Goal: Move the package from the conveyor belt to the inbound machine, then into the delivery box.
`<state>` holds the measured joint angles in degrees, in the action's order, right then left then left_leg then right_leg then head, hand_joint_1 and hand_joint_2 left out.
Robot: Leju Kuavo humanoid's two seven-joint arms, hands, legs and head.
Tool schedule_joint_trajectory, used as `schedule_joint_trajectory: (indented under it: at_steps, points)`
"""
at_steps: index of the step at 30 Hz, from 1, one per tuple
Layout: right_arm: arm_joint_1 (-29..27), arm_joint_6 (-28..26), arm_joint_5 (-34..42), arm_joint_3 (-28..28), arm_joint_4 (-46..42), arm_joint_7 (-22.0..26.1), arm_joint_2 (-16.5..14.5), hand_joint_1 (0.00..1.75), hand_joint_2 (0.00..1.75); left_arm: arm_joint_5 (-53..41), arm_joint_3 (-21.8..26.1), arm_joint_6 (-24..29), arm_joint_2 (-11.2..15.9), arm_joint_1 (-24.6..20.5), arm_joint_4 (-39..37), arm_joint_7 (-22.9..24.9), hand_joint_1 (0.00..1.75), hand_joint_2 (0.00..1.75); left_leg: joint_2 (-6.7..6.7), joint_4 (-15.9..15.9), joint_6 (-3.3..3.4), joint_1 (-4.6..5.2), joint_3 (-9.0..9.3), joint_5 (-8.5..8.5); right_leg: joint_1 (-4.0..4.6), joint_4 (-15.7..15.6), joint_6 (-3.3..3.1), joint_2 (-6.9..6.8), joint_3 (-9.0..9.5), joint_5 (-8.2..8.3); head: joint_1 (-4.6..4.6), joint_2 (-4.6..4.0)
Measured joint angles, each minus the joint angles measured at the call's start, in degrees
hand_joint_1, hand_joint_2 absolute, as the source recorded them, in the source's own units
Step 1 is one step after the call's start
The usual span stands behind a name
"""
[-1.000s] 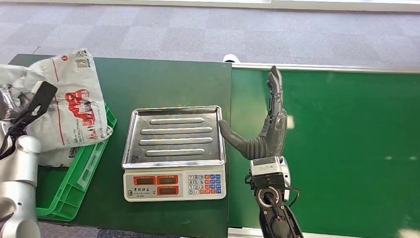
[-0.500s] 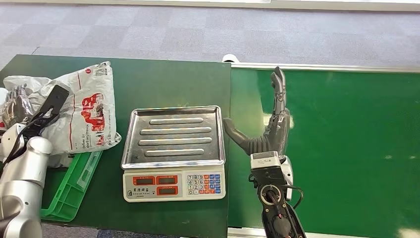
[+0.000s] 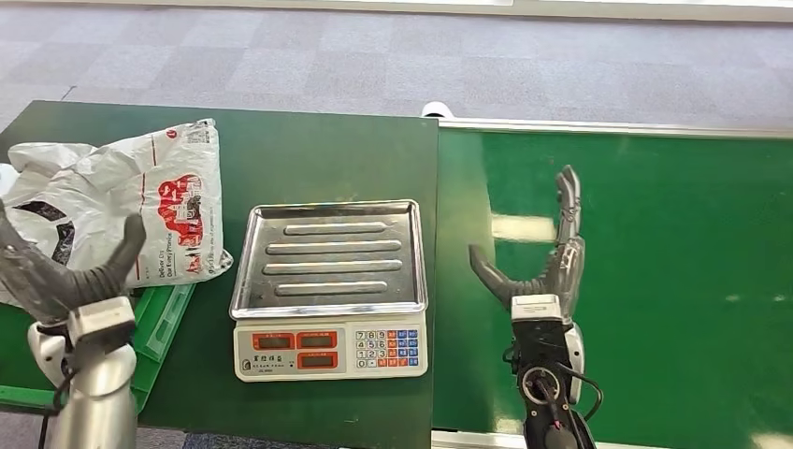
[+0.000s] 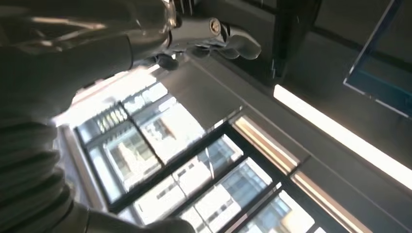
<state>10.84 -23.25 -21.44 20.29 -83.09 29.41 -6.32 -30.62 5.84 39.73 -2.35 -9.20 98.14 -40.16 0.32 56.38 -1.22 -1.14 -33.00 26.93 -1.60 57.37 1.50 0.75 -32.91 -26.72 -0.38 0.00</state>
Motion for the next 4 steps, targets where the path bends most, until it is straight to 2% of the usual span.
schedule_joint_trajectory:
  at_steps: [3, 4]
  points:
    - [-3.1, -0.3, 0.4, -1.6, 0.6, 0.1, 1.2, 0.00, 1.75, 4.5, -5.4, -0.5, -1.7, 6.8, 5.4, 0.0, 0.00, 1.75, 0.00, 0.0, 0.04, 0.02, 0.05, 0.08, -0.03, 0.0, 0.03, -0.01, 0.02, -0.03, -0.02, 0.00]
    - [-3.7, -0.2, 0.2, -2.0, 0.7, 0.1, 1.3, 0.00, 1.75, 5.8, -6.5, -0.7, -1.7, 7.7, 5.9, 0.0, 0.00, 1.75, -0.03, 0.0, 0.04, 0.02, 0.06, 0.09, -0.03, 0.0, 0.04, -0.02, 0.02, -0.04, -0.01, 0.00]
